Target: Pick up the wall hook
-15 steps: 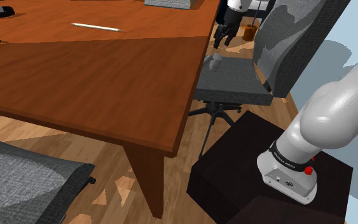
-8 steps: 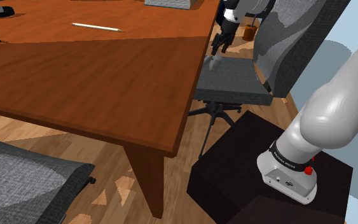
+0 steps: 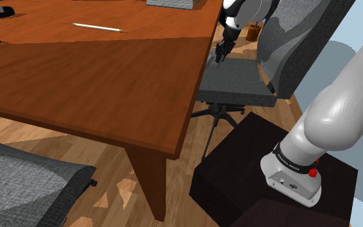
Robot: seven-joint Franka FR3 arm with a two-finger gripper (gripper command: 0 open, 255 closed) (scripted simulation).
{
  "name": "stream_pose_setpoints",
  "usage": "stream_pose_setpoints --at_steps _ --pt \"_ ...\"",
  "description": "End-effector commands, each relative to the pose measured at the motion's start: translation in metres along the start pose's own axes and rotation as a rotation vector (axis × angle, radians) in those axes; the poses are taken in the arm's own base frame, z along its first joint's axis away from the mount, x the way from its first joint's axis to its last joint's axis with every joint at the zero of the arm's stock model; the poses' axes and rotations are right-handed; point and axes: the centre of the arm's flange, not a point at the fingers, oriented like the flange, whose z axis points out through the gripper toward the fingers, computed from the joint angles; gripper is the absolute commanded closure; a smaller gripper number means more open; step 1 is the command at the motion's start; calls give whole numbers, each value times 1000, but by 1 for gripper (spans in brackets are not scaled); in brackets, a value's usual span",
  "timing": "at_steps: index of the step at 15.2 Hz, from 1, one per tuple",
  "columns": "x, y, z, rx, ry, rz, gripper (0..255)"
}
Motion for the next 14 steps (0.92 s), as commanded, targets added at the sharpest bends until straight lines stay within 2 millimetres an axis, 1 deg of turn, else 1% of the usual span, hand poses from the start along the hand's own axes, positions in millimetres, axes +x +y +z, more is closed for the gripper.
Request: stream_pose_setpoints --at_steps 1,7,14 --pt "0 0 0 0 0 0 255" --pt "1 0 -1 0 0 0 255" --pt "5 -5 -37 0 0 0 255"
